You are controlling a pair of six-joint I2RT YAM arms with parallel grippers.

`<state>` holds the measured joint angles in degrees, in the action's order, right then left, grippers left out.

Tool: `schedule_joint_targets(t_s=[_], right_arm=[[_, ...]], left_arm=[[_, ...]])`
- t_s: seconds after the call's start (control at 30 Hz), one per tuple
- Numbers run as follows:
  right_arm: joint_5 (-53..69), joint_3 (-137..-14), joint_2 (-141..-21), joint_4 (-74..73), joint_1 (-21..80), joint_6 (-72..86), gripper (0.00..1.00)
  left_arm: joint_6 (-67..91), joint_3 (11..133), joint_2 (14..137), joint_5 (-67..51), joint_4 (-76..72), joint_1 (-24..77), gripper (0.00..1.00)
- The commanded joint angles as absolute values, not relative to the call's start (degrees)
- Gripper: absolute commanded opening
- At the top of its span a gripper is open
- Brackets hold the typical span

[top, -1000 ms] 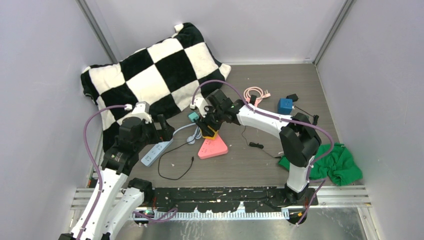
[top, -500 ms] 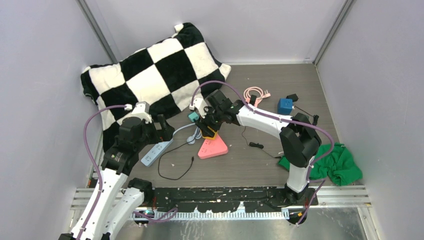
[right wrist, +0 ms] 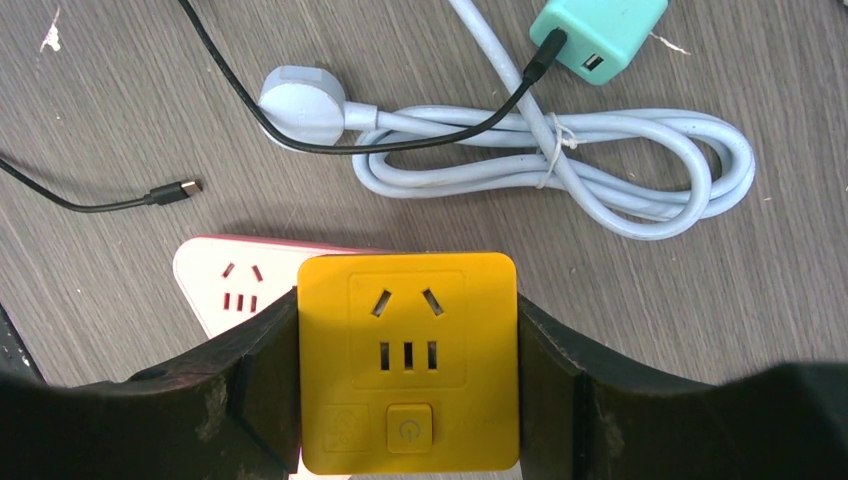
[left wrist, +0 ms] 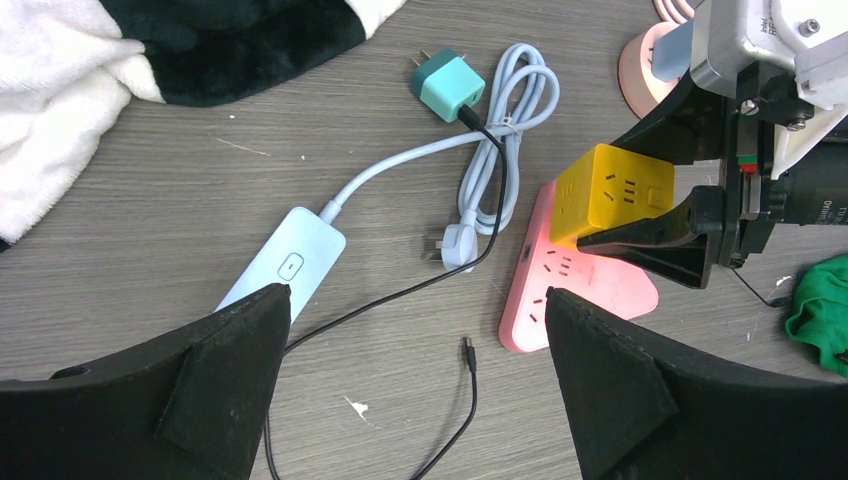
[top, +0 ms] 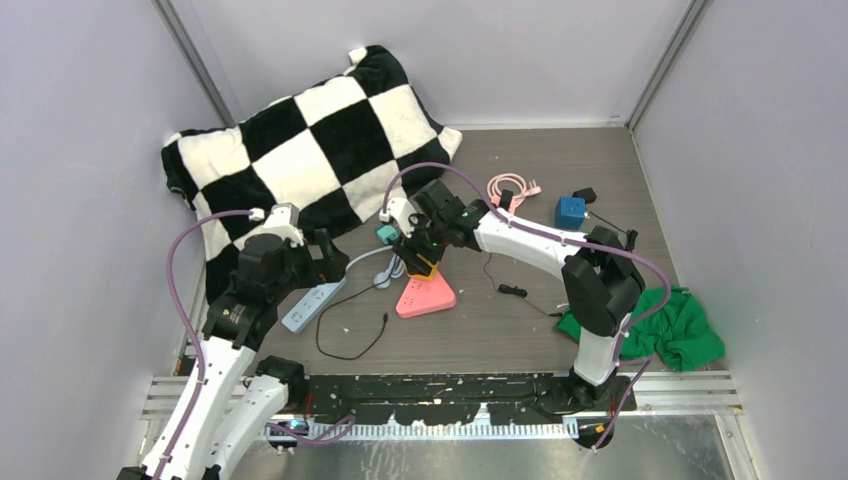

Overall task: Insert the plug
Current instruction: Insert the plug into the socket.

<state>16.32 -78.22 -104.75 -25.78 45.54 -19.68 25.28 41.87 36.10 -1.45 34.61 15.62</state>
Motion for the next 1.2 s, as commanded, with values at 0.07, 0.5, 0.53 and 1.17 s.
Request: schedule_joint_targets(t_s=[0.07, 0.5, 0.53, 1.17], right_arm=[[14.74, -79.4, -101.41, -28.05, 45.56, -20.97, 0.19], [16.77, -78.01, -102.58, -23.5, 45.58, -20.09, 0.19], [16.89, -77.97, -102.57, -23.18, 45.57, -19.98, 0.19], [16.18, -79.03, -103.82, -24.14, 45.43, -22.15, 0.19]], left_arm=[[25.03, 43.92, 35.95, -0.6, 33.93, 15.33, 1.0], [24.98, 44.15, 35.95, 1.16, 34.72, 15.3, 1.0], [24.75, 44.39, 35.95, 1.89, 35.21, 15.37, 1.0], [23.38, 45.04, 35.51, 3.61, 36.58, 15.38, 1.0]])
